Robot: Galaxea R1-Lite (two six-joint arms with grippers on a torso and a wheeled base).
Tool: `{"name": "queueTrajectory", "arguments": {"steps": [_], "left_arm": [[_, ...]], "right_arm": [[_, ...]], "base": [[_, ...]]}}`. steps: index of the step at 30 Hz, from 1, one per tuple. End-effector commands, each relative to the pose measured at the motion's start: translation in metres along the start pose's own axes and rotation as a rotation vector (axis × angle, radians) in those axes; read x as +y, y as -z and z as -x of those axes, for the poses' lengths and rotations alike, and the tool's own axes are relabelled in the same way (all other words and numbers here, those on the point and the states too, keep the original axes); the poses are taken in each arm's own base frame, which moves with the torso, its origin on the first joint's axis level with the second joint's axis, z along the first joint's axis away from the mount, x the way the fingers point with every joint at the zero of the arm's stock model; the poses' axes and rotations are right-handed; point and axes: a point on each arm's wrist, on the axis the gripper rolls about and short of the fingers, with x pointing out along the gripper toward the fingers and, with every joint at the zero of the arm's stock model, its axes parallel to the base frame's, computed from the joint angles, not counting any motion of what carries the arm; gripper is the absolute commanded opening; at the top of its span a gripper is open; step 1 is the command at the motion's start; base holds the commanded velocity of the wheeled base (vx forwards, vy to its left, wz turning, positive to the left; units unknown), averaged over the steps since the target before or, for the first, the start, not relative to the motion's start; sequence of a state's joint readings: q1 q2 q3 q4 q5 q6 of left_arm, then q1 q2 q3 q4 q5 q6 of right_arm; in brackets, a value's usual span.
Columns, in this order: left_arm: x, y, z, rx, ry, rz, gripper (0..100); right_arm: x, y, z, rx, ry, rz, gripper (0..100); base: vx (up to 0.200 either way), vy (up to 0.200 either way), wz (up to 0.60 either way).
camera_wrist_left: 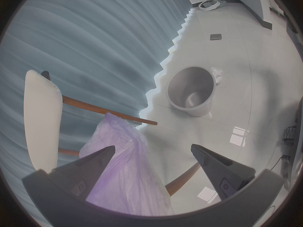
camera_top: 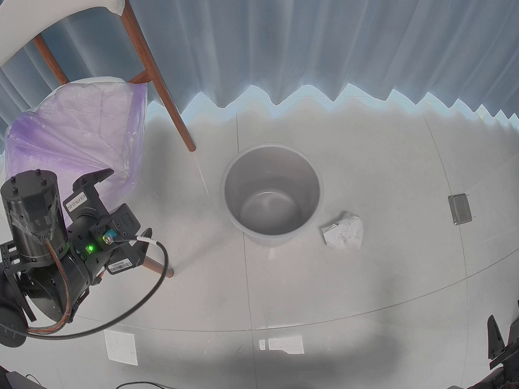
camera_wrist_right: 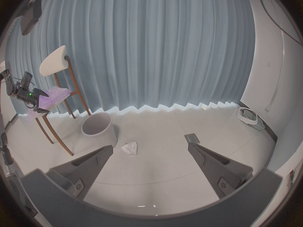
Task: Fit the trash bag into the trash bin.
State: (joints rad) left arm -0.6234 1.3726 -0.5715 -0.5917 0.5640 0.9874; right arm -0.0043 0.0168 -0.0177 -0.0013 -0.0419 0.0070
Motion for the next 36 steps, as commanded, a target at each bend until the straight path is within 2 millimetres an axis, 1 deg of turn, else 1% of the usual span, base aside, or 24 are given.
{"name": "queueTrajectory", "arguments": {"steps": [1, 18, 23, 29, 31, 32, 36], "left_arm": [[-0.004, 0.002, -0.001, 0.007, 0.007, -0.007, 100], [-0.009, 0.002, -0.006, 0.046, -0.008, -0.016, 100], [-0.011, 0.0, -0.011, 0.061, -0.03, -0.009, 100], [-0.022, -0.003, -0.026, 0.064, -0.074, 0.008, 100], [-0.023, -0.003, -0.027, 0.069, -0.082, 0.009, 100], [-0.024, -0.005, -0.032, 0.091, -0.122, 0.01, 100], [-0.021, -0.007, -0.033, 0.112, -0.178, -0.012, 100]], "right_arm": [[0.0, 0.005, 0.0, 0.002, 0.0, 0.001, 100], [0.0, 0.005, 0.0, 0.002, 0.001, -0.001, 100], [0.0, 0.005, 0.0, 0.002, 0.0, -0.001, 100], [0.0, 0.005, 0.0, 0.002, 0.0, -0.001, 100], [0.0, 0.005, 0.0, 0.002, 0.001, -0.001, 100], [0.0, 0.005, 0.0, 0.002, 0.0, -0.001, 100], [0.0, 0.005, 0.0, 0.002, 0.0, 0.001, 100]], "base": [[0.0, 0.0, 0.0], [0.0, 0.0, 0.0], [0.0, 0.0, 0.0], [0.0, 0.0, 0.0], [0.0, 0.0, 0.0], [0.0, 0.0, 0.0], [0.0, 0.0, 0.0]]}}
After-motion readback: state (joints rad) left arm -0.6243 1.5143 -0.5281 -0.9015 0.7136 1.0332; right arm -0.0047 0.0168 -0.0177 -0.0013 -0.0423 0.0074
